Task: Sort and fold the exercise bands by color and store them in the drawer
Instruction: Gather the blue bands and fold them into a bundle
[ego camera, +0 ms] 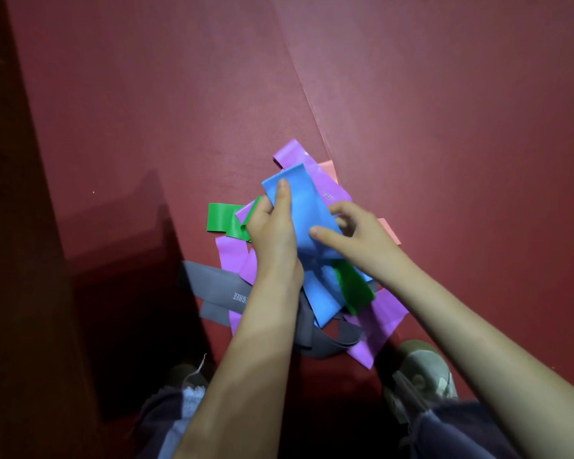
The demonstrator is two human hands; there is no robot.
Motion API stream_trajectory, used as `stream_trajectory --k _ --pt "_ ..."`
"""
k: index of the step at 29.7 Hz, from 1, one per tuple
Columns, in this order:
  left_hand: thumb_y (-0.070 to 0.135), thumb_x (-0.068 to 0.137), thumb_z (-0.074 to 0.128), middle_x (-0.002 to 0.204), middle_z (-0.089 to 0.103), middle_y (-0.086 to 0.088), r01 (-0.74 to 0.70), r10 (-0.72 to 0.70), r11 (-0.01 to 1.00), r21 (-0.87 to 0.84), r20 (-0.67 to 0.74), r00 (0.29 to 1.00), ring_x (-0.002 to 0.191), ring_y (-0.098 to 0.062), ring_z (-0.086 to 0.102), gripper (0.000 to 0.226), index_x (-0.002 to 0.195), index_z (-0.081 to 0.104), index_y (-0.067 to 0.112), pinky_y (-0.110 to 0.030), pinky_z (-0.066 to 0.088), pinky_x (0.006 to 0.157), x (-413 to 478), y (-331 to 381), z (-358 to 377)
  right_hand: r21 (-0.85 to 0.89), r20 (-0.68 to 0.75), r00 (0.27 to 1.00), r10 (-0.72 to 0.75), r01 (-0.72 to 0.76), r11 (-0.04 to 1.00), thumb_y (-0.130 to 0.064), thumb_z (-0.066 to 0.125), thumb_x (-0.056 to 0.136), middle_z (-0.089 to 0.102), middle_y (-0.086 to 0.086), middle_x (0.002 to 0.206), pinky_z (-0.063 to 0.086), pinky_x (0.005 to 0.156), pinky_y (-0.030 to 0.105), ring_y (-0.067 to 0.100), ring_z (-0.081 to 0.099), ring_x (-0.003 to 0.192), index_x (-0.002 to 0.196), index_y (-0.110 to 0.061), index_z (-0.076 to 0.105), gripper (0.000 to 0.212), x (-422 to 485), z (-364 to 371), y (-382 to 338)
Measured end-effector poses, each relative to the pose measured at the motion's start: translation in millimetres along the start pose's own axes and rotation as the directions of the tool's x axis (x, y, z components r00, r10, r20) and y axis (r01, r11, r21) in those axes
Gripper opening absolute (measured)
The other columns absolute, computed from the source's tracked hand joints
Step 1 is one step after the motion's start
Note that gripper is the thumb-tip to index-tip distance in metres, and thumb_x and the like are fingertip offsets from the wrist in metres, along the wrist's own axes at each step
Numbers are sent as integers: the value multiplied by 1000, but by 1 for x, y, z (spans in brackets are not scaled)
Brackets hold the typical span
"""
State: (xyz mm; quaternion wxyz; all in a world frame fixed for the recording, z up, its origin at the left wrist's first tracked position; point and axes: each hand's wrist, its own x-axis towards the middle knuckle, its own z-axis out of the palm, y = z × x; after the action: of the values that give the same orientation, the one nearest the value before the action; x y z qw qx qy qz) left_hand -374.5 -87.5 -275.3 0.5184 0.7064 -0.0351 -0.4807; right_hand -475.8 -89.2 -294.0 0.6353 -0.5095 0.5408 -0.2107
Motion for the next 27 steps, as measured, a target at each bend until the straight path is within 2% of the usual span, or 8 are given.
stream_trajectory --k 3,5,10,14,19,21,24,27 --pt "23 89 55 70 42 -4 -44 44 999 15 24 999 67 -18 40 27 67 42 19 -29 34 57 2 -1 1 -193 62 997 -55 66 979 -17 60 86 36 -6 57 29 52 18 -2 35 48 66 -18 42 27 -6 4 4" --pt "21 91 53 70 45 -5 -64 63 998 26 37 997 67 -19 43 25 67 45 18 -29 37 60 2 -2 -1 -171 128 992 -22 44 984 -16 57 88 28 -6 58 22 49 19 1 27 48 63 -19 33 34 -5 5 0" --pt "20 91 52 74 57 -7 -53 52 998 17 71 996 71 -22 53 21 70 55 15 -33 46 69 4 3 -7 195 397 902 170 -263 945 -9 50 90 66 2 72 49 57 15 7 61 61 82 -12 58 11 -7 -6 -26" --pt "20 91 53 58 55 2 -70 58 992 101 119 991 54 -11 49 28 63 51 16 -24 43 54 2 7 -6 340 521 835 179 -396 853 -18 50 82 71 -4 65 52 53 16 7 67 57 81 -13 62 13 -9 -23 -32" --pt "23 91 53 70 50 -7 -63 60 997 46 64 996 71 -19 48 27 64 50 17 -29 41 62 5 10 -7 215 548 775 313 -493 843 -40 68 68 65 -2 98 51 83 25 9 63 82 114 -14 57 54 -16 -12 -2" --pt "23 91 53 62 48 1 -81 81 997 18 15 997 60 -13 45 30 61 48 19 -21 39 53 5 11 -8 146 527 796 299 -431 890 -22 63 81 62 -3 111 48 90 24 7 60 92 119 -19 51 40 -18 -4 10" --pt "24 90 54 39 43 17 -71 71 997 -6 -25 997 45 0 40 32 60 46 20 -15 37 47 4 12 -8 73 503 793 345 -437 897 -20 68 80 61 -1 119 48 92 22 10 58 105 125 -11 47 51 -21 3 17" --pt "25 89 56 43 46 16 -28 26 999 -41 -53 998 44 1 43 30 60 49 20 -12 39 45 2 13 -7 31 517 782 348 -423 906 -10 61 85 68 -17 67 46 60 7 -3 60 68 85 -15 58 6 -21 -2 13"
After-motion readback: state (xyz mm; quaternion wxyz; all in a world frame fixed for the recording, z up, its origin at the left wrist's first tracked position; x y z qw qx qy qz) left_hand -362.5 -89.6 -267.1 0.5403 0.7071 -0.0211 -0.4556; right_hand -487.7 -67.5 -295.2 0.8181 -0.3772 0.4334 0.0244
